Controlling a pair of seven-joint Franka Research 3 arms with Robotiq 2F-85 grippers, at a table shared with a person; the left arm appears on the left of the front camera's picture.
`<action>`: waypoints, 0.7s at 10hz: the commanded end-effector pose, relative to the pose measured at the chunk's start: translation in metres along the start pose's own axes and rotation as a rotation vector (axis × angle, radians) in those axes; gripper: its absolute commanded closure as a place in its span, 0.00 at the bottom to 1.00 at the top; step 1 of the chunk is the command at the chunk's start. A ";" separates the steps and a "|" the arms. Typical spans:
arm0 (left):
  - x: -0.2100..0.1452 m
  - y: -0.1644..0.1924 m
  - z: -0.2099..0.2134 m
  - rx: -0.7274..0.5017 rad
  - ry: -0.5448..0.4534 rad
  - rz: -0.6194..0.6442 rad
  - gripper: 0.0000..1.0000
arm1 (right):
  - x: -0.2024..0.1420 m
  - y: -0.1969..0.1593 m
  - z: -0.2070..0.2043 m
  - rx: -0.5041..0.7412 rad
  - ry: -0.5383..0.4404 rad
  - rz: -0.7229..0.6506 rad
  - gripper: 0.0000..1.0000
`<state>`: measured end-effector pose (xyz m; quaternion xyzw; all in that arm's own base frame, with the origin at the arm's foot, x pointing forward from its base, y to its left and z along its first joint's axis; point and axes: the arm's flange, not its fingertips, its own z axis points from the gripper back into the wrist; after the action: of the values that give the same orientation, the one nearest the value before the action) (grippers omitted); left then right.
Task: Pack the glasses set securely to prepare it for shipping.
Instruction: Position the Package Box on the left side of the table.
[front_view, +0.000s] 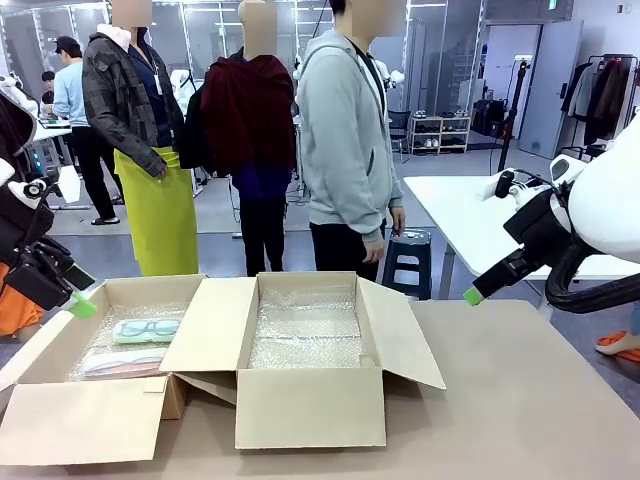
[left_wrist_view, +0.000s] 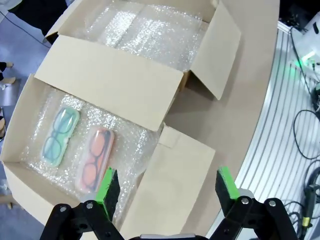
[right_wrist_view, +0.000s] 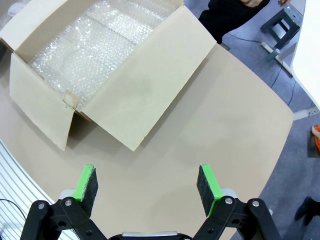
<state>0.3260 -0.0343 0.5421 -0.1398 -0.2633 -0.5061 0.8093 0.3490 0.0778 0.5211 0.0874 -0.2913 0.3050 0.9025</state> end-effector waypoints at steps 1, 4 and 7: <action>0.002 0.000 0.001 0.023 0.004 0.004 0.03 | 0.001 0.001 0.001 -0.008 -0.001 0.001 0.00; 0.002 0.000 0.001 0.023 0.004 0.004 0.03 | 0.001 0.001 0.001 -0.008 -0.001 0.001 0.00; 0.002 0.000 0.001 0.023 0.004 0.004 0.03 | 0.001 0.001 0.001 -0.008 -0.001 0.001 0.00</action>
<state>0.3261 -0.0343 0.5422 -0.1397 -0.2635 -0.5061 0.8093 0.3490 0.0778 0.5211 0.0874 -0.2913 0.3050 0.9025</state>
